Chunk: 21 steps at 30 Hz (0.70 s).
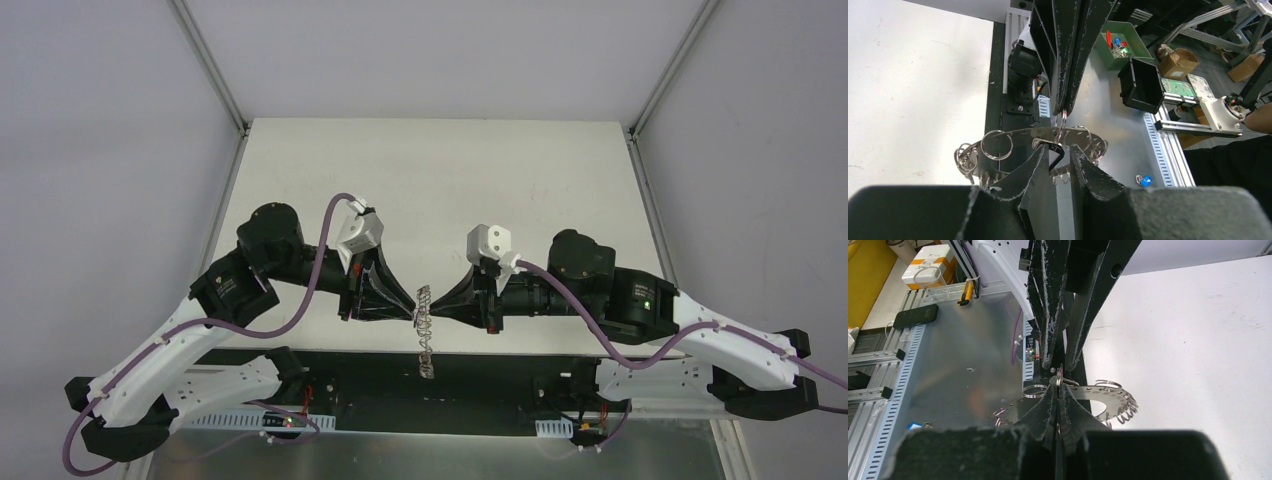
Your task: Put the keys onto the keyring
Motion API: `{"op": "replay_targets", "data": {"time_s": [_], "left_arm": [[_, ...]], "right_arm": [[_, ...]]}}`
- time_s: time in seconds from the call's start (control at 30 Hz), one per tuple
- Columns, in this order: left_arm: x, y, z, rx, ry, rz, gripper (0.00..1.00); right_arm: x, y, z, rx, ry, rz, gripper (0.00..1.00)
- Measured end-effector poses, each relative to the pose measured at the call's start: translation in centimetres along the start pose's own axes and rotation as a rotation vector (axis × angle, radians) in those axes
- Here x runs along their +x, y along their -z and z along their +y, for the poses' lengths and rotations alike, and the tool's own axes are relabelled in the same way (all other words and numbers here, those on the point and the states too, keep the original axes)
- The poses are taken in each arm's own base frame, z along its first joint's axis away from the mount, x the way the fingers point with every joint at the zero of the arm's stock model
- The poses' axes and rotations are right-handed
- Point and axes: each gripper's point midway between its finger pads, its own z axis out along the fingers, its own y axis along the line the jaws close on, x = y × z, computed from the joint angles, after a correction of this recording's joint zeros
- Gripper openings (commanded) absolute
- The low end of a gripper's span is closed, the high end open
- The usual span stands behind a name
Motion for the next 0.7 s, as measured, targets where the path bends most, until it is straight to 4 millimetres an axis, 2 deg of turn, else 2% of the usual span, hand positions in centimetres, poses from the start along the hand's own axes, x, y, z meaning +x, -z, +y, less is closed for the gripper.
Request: {"op": "replay_targets", "data": {"time_s": [0.27, 0.53, 0.7], "left_arm": [[-0.24, -0.06, -0.01, 0.003, -0.011, -0.009, 0.14], [-0.44, -0.18, 0.00, 0.010, -0.019, -0.020, 0.01], [-0.09, -0.23, -0.13, 0.023, -0.008, -0.011, 0.00]], "right_arm": [[0.27, -0.15, -0.08, 0.003, -0.001, 0.001, 0.00], [-0.31, -0.28, -0.14, 0.006, 0.000, -0.026, 0.00], [-0.04, -0.28, -0.15, 0.005, 0.001, -0.040, 0.00]]}}
